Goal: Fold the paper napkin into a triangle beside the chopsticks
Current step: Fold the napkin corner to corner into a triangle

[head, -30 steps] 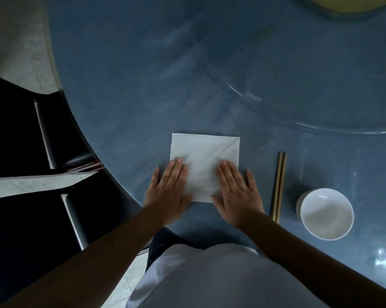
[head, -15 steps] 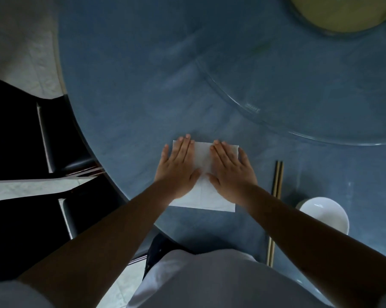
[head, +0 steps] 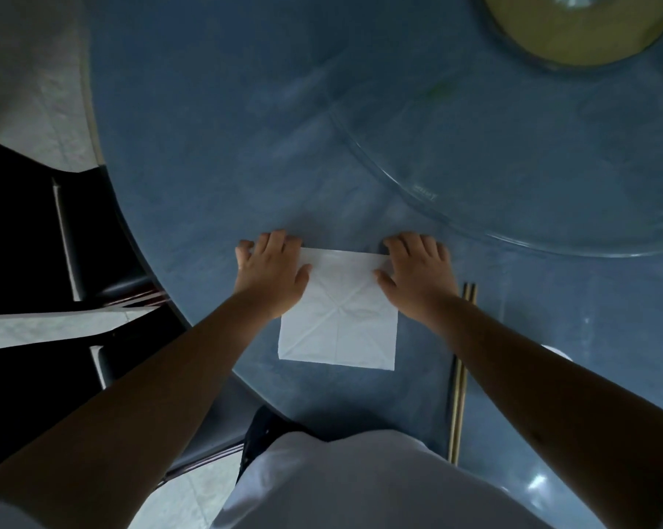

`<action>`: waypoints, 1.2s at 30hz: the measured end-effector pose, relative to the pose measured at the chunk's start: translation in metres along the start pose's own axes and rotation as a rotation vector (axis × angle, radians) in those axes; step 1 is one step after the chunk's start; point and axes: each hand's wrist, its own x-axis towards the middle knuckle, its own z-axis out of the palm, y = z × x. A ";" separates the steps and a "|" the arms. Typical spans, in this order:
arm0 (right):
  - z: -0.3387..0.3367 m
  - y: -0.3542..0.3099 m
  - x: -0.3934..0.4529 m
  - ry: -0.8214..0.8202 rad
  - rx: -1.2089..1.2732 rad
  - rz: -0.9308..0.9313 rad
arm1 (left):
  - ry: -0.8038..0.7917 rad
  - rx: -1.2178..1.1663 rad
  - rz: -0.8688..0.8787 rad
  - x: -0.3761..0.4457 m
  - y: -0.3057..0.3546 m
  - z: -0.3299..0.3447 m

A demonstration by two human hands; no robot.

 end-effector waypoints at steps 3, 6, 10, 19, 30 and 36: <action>-0.003 -0.001 0.005 -0.013 0.010 -0.037 | -0.012 -0.025 -0.016 0.006 0.003 0.000; -0.004 -0.001 0.007 -0.020 0.017 -0.036 | -0.052 -0.039 -0.045 0.011 0.003 -0.002; -0.004 0.001 0.005 -0.033 0.024 -0.036 | -0.086 -0.039 -0.063 0.016 0.002 -0.004; -0.007 -0.001 0.005 -0.053 0.119 0.004 | -0.135 -0.467 -0.151 0.009 0.005 -0.009; -0.013 -0.018 0.027 -0.184 0.225 -0.146 | -0.267 -0.914 -0.395 0.005 0.014 -0.021; -0.017 -0.029 0.037 -0.355 0.309 -0.250 | -0.185 -0.895 -0.271 -0.011 0.023 -0.036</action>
